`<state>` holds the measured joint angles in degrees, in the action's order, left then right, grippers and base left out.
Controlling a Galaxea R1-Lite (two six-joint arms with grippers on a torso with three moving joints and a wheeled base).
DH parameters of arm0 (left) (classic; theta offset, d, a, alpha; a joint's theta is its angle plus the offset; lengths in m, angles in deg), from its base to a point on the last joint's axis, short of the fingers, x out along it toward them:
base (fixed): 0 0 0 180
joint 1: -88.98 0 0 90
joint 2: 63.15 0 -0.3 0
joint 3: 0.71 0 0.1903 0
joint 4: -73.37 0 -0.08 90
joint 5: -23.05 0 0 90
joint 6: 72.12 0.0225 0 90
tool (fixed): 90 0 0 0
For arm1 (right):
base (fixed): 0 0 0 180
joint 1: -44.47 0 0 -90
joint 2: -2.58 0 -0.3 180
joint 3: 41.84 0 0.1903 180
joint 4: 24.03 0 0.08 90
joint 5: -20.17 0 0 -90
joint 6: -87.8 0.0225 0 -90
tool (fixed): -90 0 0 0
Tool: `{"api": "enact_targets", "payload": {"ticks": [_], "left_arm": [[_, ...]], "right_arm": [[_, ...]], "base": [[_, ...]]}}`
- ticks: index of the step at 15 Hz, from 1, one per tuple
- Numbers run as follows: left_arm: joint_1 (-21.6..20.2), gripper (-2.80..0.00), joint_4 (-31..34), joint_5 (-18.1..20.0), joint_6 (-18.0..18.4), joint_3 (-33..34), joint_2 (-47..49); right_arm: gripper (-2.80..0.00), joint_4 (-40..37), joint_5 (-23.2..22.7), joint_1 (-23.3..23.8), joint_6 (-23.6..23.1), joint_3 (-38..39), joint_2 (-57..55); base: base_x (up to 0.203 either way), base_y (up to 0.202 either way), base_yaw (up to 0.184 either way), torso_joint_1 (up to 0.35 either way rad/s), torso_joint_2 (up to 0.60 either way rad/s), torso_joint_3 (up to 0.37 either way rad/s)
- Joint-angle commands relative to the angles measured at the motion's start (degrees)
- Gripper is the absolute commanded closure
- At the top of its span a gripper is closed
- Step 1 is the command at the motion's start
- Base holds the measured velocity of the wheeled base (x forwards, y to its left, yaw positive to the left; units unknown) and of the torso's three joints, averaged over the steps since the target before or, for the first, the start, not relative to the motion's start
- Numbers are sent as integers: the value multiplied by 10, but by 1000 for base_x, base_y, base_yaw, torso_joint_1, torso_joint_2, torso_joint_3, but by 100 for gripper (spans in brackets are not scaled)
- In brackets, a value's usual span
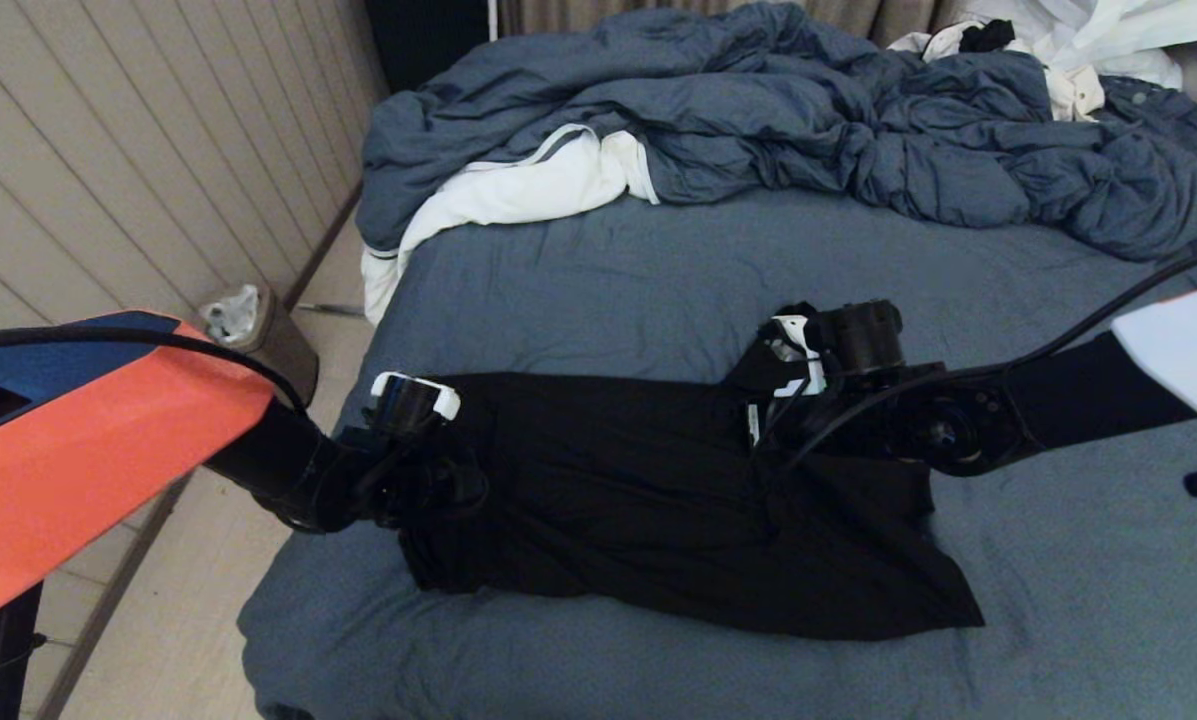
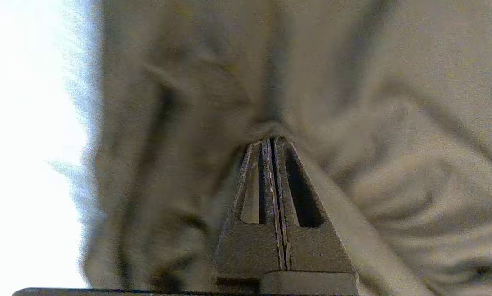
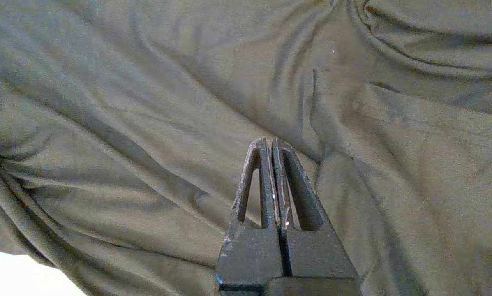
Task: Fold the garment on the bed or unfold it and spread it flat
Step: Fold the black T-shirt
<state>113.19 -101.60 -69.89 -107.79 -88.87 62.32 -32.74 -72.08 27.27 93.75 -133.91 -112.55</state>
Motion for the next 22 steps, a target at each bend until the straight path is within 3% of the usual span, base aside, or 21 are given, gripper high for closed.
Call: {"api": "enact_targets", "payload": {"ticks": [1, 7, 12, 13, 14, 15, 18, 20, 22], "left_arm": [[-11, 0, 2, -1, -5, -6, -16], [-46, 0, 30, 18, -5, 42, -125], [-157, 0, 31, 202, 15, 87, -119], [-167, 0, 31, 231, 34, 93, -111], [-167, 0, 31, 237, 41, 97, -103], [-167, -280, 33, 239, 49, 98, -97], [-166, -280, 29, 240, 66, 95, -78], [-161, -280, 23, 242, 111, 84, -58], [-145, -280, 17, 242, 134, 76, -41]], "right_arm": [[0, 1, 0, 0, 1, -1, 0], [0, 1, 1, 4, 6, -14, 0], [0, 1, 3, 4, -1, -8, -5], [0, 1, 3, 4, -2, -7, -5], [0, 1, 3, 4, -1, -8, -6], [0, 1, 2, 4, -1, -8, -7], [0, 1, 2, 3, -1, -8, -12], [0, 1, 3, 4, 1, -8, -13], [0, 2, 2, 5, 2, -10, -12]], "base": [[0, 0, 0, 0, 0, 0], [0, 0, 0, 0, 0, 0], [0, 0, 0, 0, 0, 0], [0, 0, 0, 0, 0, 0], [0, 0, 0, 0, 0, 0], [0, 0, 0, 0, 0, 0], [0, 0, 0, 0, 0, 0], [0, 0, 0, 0, 0, 0], [0, 0, 0, 0, 0, 0]]}}
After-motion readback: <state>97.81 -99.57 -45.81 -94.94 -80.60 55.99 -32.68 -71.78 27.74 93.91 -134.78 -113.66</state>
